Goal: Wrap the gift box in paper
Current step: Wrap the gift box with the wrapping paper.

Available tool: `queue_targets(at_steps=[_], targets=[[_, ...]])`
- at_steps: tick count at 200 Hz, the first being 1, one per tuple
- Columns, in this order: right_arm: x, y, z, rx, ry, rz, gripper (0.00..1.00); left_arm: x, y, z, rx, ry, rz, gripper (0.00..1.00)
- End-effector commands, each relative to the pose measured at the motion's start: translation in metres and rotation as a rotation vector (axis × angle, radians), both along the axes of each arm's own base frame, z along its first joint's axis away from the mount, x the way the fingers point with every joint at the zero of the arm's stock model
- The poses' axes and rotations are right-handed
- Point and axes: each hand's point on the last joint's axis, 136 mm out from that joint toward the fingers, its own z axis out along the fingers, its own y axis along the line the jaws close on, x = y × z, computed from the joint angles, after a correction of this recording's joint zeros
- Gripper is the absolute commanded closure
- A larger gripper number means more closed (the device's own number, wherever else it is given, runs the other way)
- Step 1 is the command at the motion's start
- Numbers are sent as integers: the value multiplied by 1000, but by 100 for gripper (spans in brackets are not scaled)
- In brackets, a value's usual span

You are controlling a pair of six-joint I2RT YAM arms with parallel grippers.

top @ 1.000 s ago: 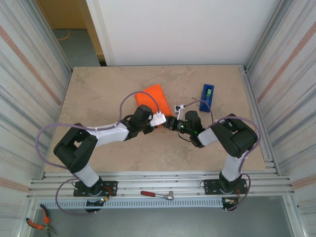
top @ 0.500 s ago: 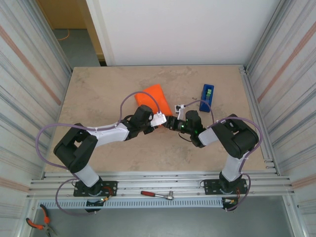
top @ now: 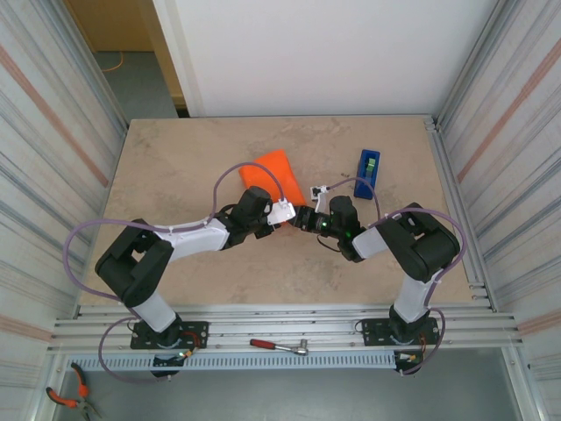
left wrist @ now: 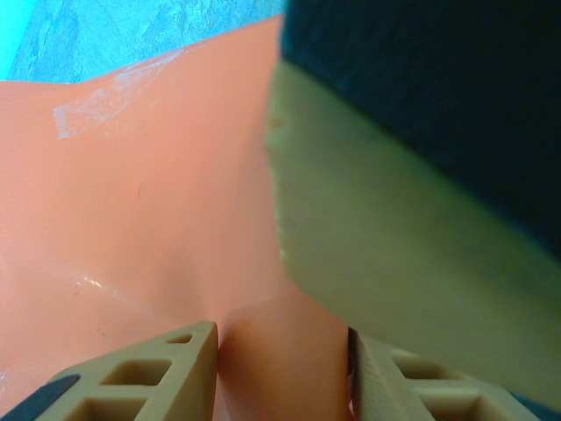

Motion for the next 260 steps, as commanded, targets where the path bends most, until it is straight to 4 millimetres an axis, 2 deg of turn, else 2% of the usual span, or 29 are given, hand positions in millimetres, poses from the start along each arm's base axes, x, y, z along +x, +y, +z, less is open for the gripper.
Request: queue_targets(at_steps=[1, 128, 206, 223, 238, 248, 260], targets=[[5, -11, -3, -33, -11, -40, 58, -8, 2, -14, 36, 57, -10, 58], [5, -15, -3, -38, -12, -53, 57, -7, 1, -15, 39, 56, -9, 59], [0, -33, 7, -51, -23, -76, 57, -8, 1, -16, 45, 57, -11, 59], [-3, -35, 8, -52, -22, -71, 65, -8, 1, -16, 46, 57, -11, 59], [-7, -32, 9, -46, -11, -50, 88, -8, 1, -16, 45, 56, -11, 59], [-10, -29, 8, -39, -4, -32, 100, -8, 0, -16, 45, 56, -11, 59], [-14, -26, 7, -38, 2, -14, 100, -8, 0, -16, 45, 56, -13, 59]])
